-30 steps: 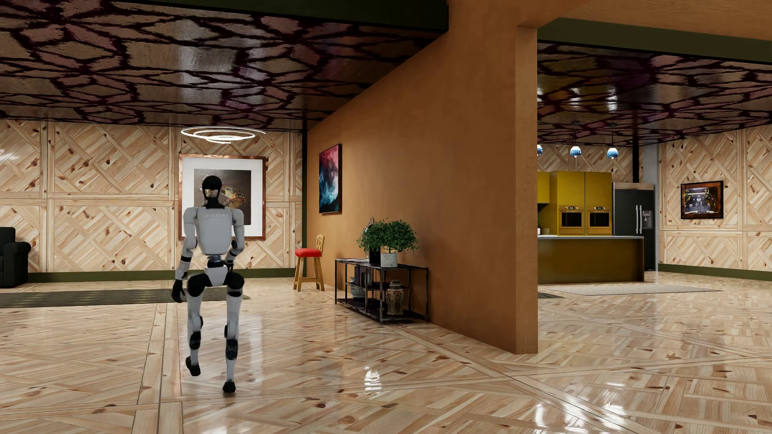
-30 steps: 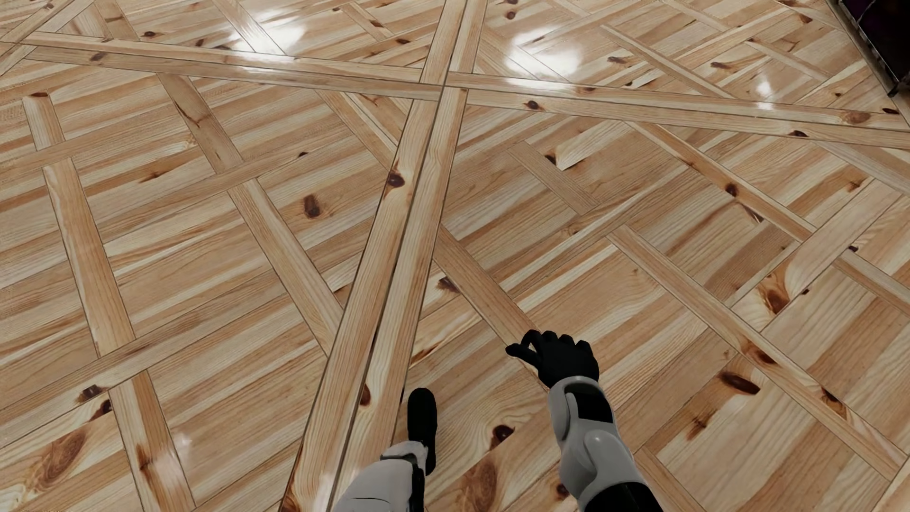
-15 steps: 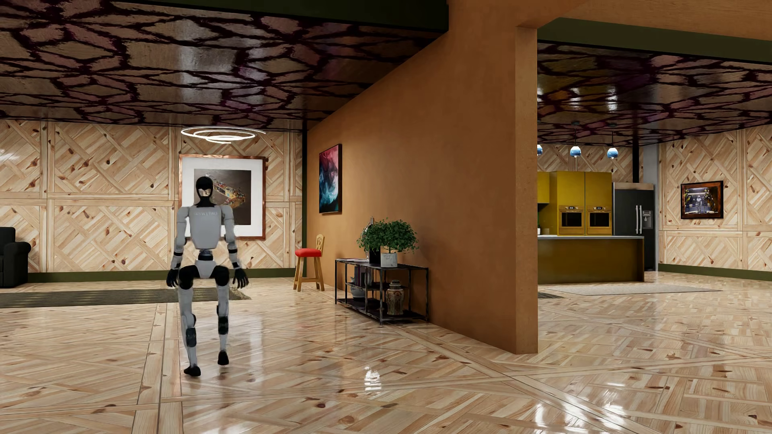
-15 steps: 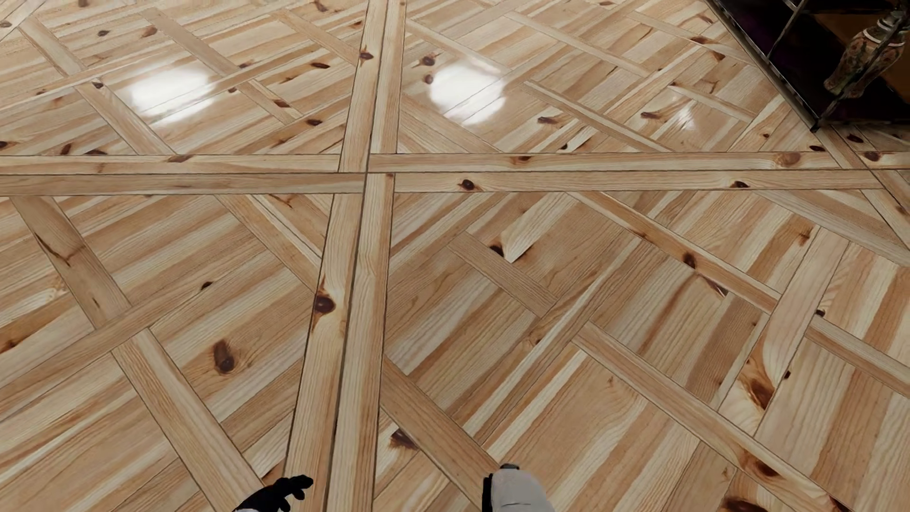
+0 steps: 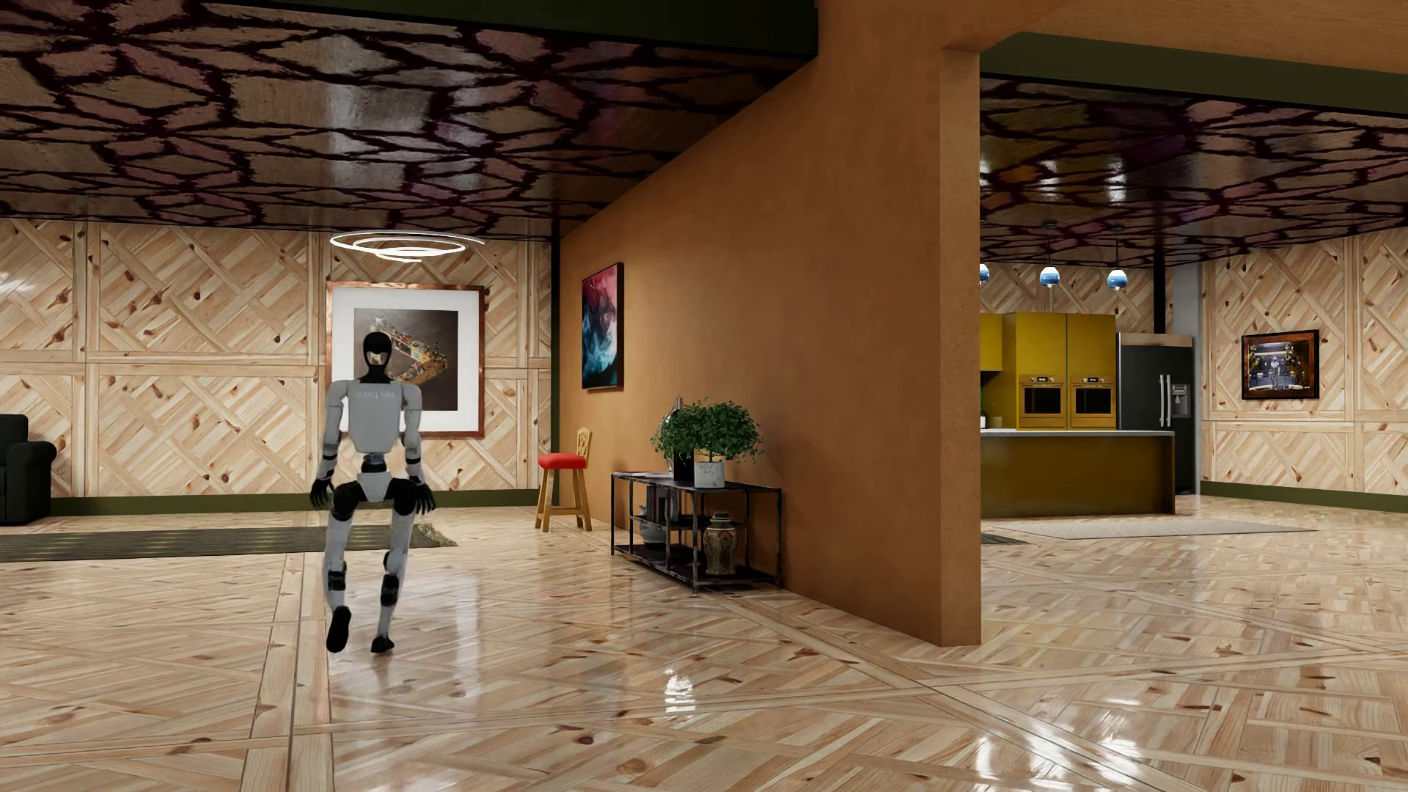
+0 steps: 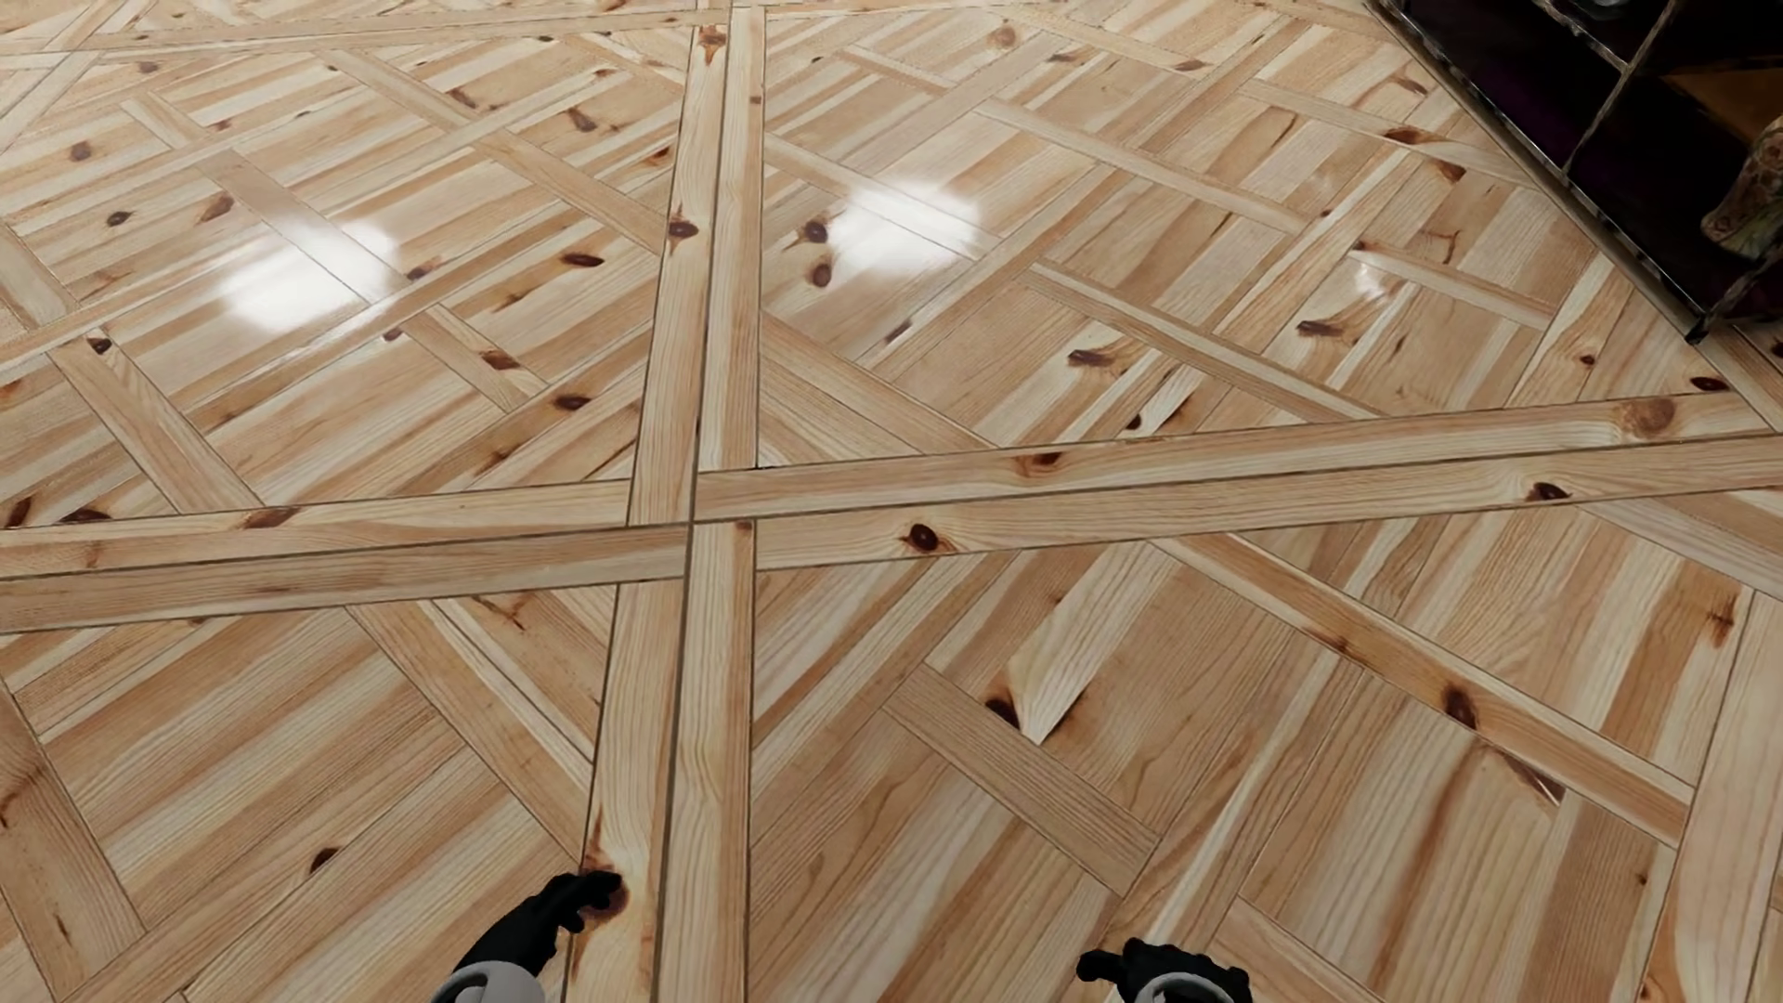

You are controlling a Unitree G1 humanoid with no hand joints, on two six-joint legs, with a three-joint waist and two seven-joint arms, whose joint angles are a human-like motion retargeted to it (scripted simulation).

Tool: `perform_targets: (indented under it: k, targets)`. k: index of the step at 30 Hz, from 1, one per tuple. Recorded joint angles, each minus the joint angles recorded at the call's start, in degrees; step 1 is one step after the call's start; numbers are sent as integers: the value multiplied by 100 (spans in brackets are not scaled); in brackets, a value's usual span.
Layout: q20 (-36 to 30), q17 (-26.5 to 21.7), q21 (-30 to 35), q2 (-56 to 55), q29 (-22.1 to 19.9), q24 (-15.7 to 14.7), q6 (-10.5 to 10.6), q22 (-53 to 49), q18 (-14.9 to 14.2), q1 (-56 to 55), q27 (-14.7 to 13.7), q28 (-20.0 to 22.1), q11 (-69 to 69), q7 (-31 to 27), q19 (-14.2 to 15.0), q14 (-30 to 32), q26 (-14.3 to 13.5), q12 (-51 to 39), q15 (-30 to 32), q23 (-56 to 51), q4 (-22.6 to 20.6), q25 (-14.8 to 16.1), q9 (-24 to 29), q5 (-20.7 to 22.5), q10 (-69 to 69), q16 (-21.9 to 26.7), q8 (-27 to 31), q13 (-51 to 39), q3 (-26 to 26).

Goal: Move towards the stool

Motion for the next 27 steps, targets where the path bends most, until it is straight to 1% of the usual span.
perform_targets:
  k: [1,2,3,4,5,6,7,8,9,10,11,12,13,14,15,16,17,18,19,20,21,22,23,24,25,26,27]
  targets:
    - [170,-20,212,362,-96,-175,1,-72,-72,-569,-321,83,-296,-176,22,75,18,285,-53,-73,-36,-16,-18,133,-50,-58,137,-301,118]
    - [316,-49,365,697,-143,-277,-5,-85,23,-1035,-630,76,-538,-267,44,54,78,551,-131,-237,-94,98,-39,236,-394,-85,295,-584,239]
    - [474,-70,489,990,-248,-380,-11,-55,44,-1390,-847,73,-707,-280,63,30,143,772,-254,-463,-106,292,-62,334,-988,-113,459,-852,351]
    - [586,-135,669,1273,-385,-418,-4,44,110,-1611,-937,47,-838,-154,82,78,223,967,-415,-698,-47,412,-84,435,-1865,-121,615,-1111,447]
    - [630,-256,882,1596,-428,-365,12,219,56,-1639,-991,24,-1034,75,97,136,334,1119,-550,-930,-47,492,-100,518,-3091,-128,753,-1352,512]
    - [622,-401,1055,1902,-430,-263,27,456,37,-1553,-1049,-13,-1141,110,113,277,444,1225,-730,-1164,-260,598,-101,596,-4508,-121,831,-1547,550]
    - [571,-581,1170,2172,-401,-140,36,716,-305,-1444,-1016,-142,-1229,-114,127,363,546,1274,-914,-1382,-610,683,-96,656,-5926,-115,847,-1690,563]
    - [468,-769,1267,2426,-300,46,43,969,-622,-1422,-1023,-351,-1262,-288,143,258,625,1303,-1132,-1573,-911,746,-81,732,-6916,-68,802,-1761,547]
    - [362,-961,1296,2702,-218,242,57,1162,-702,-1497,-1002,-533,-1296,-74,172,143,630,1327,-1323,-1729,-1117,811,-59,796,-7283,-32,691,-1745,504]
    - [332,-1122,1265,2947,-159,379,61,1255,-605,-1560,-886,-586,-1303,386,218,118,603,1359,-1446,-1808,-1242,900,-40,832,-7236,-41,556,-1666,470]
    - [411,-1233,1265,3143,-179,424,42,1247,-291,-1617,-762,-556,-1242,803,269,70,600,1425,-1491,-1786,-1290,930,-31,837,-6859,-102,482,-1568,487]
    - [657,-1202,1232,3300,-242,318,2,1089,-254,-1694,-600,-365,-1102,899,325,-77,585,1565,-1441,-1630,-1281,1017,-30,817,-6267,-226,515,-1471,552]
    - [972,-1084,1196,3460,-301,115,-57,862,253,-1690,-353,-90,-875,911,385,-6,602,1783,-1196,-1335,-1281,1144,-46,741,-5845,-449,618,-1372,644]
    - [1232,-920,1142,3536,-372,-89,-136,632,858,-1620,-154,105,-576,1002,359,410,599,2017,-780,-955,-1196,1301,-74,639,-5568,-674,698,-1235,736]
    - [1382,-742,979,3450,-370,-276,-235,500,970,-1622,117,123,4,1110,465,343,587,2186,-327,-536,-1113,1517,-86,486,-5100,-865,778,-1049,805]
    - [1393,-603,831,3173,-274,-313,-341,524,945,-1639,470,10,931,1194,756,-86,629,2248,263,-140,-1061,1637,-84,294,-4570,-955,769,-807,843]
    - [1332,-533,887,2701,-24,-222,-441,638,896,-1534,723,-67,2118,1280,1384,-456,722,2197,756,239,-1069,1532,-80,19,-4287,-985,747,-536,854]
    - [1247,-484,1016,2140,235,-73,-536,816,806,-1335,797,-90,3246,1350,1630,-755,831,2043,1353,478,-1106,1357,-76,-255,-4181,-981,795,-263,827]
    - [1151,-501,1209,1515,368,103,-623,986,722,-1052,781,-18,4139,1403,1554,-967,888,1845,1330,580,-1185,1063,-77,-439,-4238,-970,944,57,764]
    - [1154,-520,1329,875,351,166,-697,1030,640,-722,709,255,4801,1431,1377,-1099,866,1635,957,529,-1275,798,-82,-643,-4414,-985,1075,429,671]
    - [1204,-460,1146,281,202,119,-755,999,562,-371,698,653,5178,1399,1233,-1208,779,1421,812,300,-1379,819,-90,-857,-4631,-1007,1179,871,552]
    - [1153,-337,775,-271,30,79,-797,977,496,-24,682,896,5263,1318,1245,-1302,660,1192,807,3,-1488,1077,-101,-1070,-4867,-982,1263,1332,419]
    - [1005,-192,449,-760,22,106,-826,1037,434,297,679,919,5075,1204,1087,-1419,518,918,794,-301,-1583,1379,-110,-1274,-5056,-885,1306,1780,280]
    - [796,-82,130,-1186,53,159,-842,1043,375,606,628,715,4667,1086,946,-1562,396,619,625,-515,-1656,1717,-115,-1431,-5209,-730,1324,2147,146]
    - [575,-18,-100,-1540,95,196,-851,1008,318,898,550,449,4014,975,735,-1721,260,306,580,-638,-1714,1969,-115,-1558,-5327,-563,1294,2443,27]
    - [348,-13,-189,-1764,230,231,-859,959,263,1201,497,250,3076,895,802,-1866,92,-5,601,-630,-1765,2041,-114,-1667,-5488,-379,1203,2634,-66]
    - [132,-32,-217,-1853,321,289,-871,913,207,1515,434,171,1830,857,753,-1991,-17,-326,765,-569,-1826,2017,-112,-1679,-5690,-197,1122,2731,-138]
